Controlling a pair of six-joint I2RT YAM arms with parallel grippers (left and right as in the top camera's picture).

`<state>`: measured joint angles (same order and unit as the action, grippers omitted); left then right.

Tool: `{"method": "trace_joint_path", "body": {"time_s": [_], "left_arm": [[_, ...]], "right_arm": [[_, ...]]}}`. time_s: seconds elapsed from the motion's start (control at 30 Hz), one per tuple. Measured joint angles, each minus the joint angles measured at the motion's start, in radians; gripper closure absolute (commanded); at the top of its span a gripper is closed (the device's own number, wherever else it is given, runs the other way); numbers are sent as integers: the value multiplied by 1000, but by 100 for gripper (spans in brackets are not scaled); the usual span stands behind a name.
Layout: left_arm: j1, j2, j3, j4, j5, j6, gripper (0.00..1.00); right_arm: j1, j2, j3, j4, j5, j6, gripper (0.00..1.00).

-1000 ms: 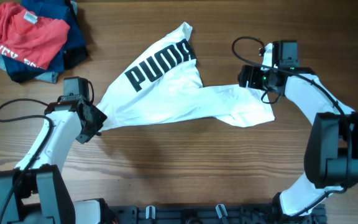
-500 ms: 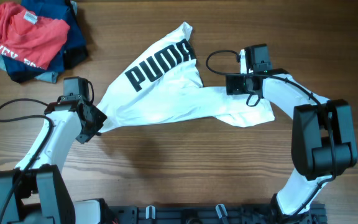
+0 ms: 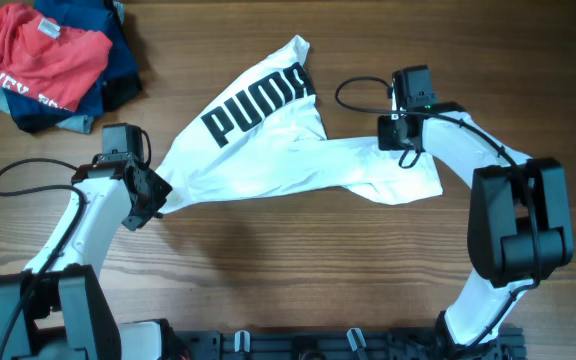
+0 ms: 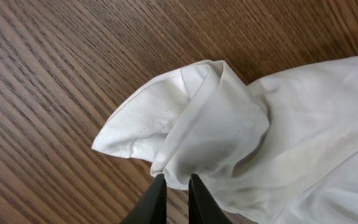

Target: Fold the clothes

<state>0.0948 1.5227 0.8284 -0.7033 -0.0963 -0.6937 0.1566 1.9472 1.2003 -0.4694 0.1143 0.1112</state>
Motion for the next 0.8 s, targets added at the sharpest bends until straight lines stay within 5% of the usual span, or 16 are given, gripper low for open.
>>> {"method": "trace_joint_path", "body": {"time_s": [0.07, 0.43, 0.63, 0.7, 0.8], "left_arm": [[0, 0, 0, 0, 0, 0, 87], [0, 0, 0, 0, 0, 0, 86], [0, 0, 0, 0, 0, 0, 85], [0, 0, 0, 0, 0, 0, 86], [0, 0, 0, 0, 0, 0, 91]], "right_arm": [[0, 0, 20, -24, 18, 20, 60], [0, 0, 27, -66, 18, 80, 57], [0, 0, 27, -63, 2, 95, 76], [0, 0, 27, -63, -2, 98, 94], [0, 0, 27, -61, -2, 123, 96]]}}
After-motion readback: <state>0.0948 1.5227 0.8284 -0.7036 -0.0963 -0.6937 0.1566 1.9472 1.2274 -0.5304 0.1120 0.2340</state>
